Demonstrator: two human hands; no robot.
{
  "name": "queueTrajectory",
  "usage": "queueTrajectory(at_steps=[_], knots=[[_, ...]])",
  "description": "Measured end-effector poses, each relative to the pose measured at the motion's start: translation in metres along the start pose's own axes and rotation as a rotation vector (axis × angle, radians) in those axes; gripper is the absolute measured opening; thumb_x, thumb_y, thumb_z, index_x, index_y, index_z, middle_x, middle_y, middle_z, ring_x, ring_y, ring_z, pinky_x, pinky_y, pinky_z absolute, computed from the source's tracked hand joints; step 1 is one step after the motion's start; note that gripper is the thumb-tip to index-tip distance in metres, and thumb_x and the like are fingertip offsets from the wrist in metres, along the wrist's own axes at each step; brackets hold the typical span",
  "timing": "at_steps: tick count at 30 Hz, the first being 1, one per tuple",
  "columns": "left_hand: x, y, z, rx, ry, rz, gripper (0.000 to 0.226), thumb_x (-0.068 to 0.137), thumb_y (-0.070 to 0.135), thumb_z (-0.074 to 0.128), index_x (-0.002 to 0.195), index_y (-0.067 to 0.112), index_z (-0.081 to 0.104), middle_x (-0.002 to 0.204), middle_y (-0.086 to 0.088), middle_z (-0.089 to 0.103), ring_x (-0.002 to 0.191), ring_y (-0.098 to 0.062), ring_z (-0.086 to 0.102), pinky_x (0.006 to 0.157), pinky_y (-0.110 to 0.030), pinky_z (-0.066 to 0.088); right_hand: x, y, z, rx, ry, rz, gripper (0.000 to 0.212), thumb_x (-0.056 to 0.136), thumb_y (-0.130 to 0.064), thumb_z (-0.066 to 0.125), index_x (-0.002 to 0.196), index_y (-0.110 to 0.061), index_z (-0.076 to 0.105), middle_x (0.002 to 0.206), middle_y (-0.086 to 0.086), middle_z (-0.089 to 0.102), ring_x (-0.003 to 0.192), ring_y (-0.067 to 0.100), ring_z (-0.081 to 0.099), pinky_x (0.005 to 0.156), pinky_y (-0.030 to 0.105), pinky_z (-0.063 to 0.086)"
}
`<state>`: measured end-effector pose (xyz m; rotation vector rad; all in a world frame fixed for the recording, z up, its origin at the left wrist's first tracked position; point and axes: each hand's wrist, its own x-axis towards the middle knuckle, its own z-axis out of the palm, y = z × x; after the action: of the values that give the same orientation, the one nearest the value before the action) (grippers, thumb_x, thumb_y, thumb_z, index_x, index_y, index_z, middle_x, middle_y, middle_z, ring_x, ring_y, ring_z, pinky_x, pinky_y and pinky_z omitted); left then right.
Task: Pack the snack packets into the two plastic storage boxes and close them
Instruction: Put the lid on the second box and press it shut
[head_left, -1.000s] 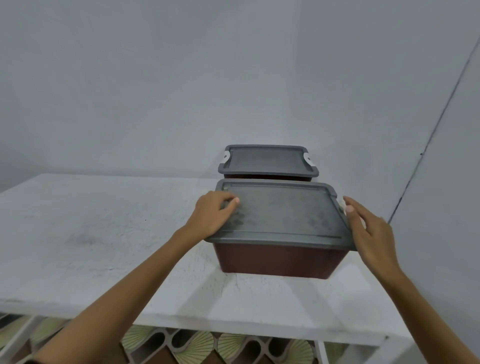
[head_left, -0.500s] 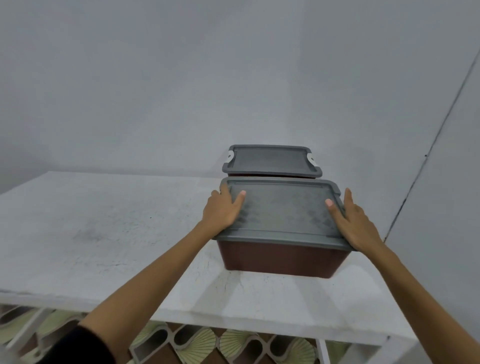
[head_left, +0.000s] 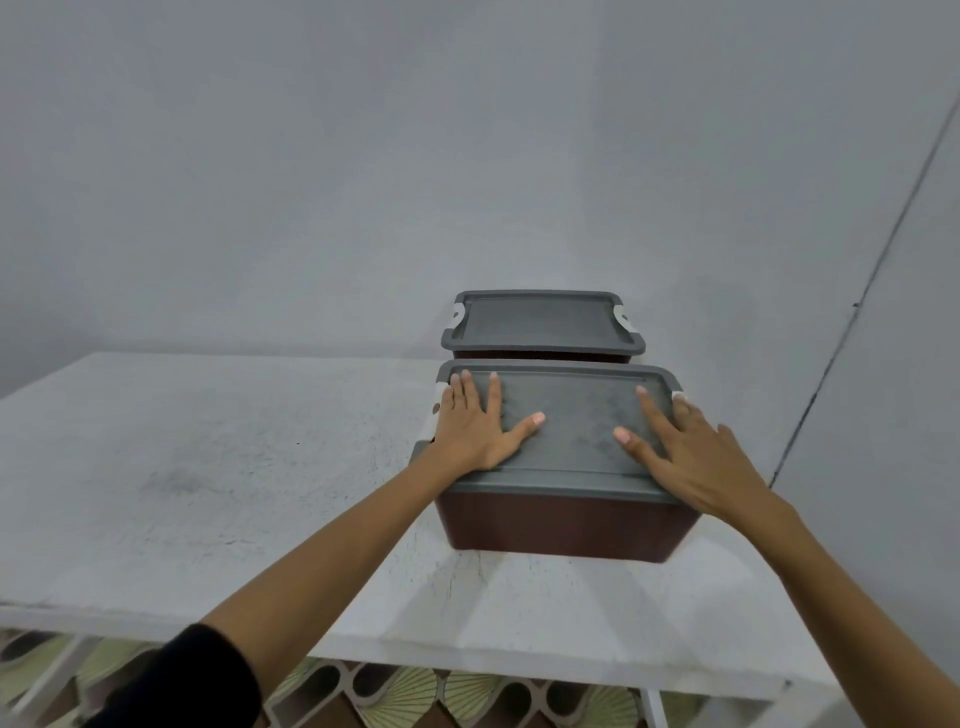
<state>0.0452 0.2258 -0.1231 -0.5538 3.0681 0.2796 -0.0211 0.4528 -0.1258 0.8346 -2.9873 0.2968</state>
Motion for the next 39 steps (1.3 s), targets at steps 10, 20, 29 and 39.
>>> queueTrajectory(at_steps=[10,20,29,39], knots=[[0.000,-0.003,-0.002,-0.006,-0.047,0.105,0.075,0.090,0.065,0.013,0.149,0.021,-0.003,0.155,-0.013,-0.018,0.143,-0.026,-0.020,0.116,-0.041,-0.010,0.016,0.002,0.002,0.061,-0.077,-0.028,0.083,0.071,-0.077,-0.014,0.145,-0.038,-0.011,0.158,0.007,-0.010,0.146,0.021,-0.010,0.119,0.045,0.007],[0.004,-0.048,-0.013,-0.547,-0.045,-0.088,0.071,0.086,0.052,0.053,0.146,0.032,0.021,0.156,-0.013,0.001,0.143,-0.035,0.007,0.117,-0.050,0.013,0.069,0.028,-0.009,0.681,-0.146,0.112,0.048,0.091,-0.035,0.054,0.136,-0.022,0.042,0.140,0.007,0.041,0.117,0.021,0.044,0.101,0.029,0.033],[0.002,-0.048,-0.011,-0.831,-0.045,-0.073,0.064,0.085,0.038,0.063,0.141,0.032,0.033,0.151,-0.004,0.025,0.131,-0.025,0.037,0.105,-0.034,0.036,0.067,0.034,-0.001,0.816,-0.007,0.145,0.047,0.087,-0.029,0.062,0.132,-0.025,0.051,0.146,0.004,0.040,0.133,0.024,0.038,0.110,0.031,0.027],[-0.014,-0.046,-0.010,-0.983,0.002,-0.096,0.049,0.091,0.020,0.057,0.136,0.029,0.042,0.150,-0.006,0.027,0.124,-0.020,0.037,0.093,-0.025,0.037,0.017,0.035,0.009,1.057,-0.022,0.149,0.049,0.088,-0.018,0.060,0.134,-0.030,0.046,0.144,0.000,0.037,0.113,0.017,0.046,0.089,0.025,0.038]])
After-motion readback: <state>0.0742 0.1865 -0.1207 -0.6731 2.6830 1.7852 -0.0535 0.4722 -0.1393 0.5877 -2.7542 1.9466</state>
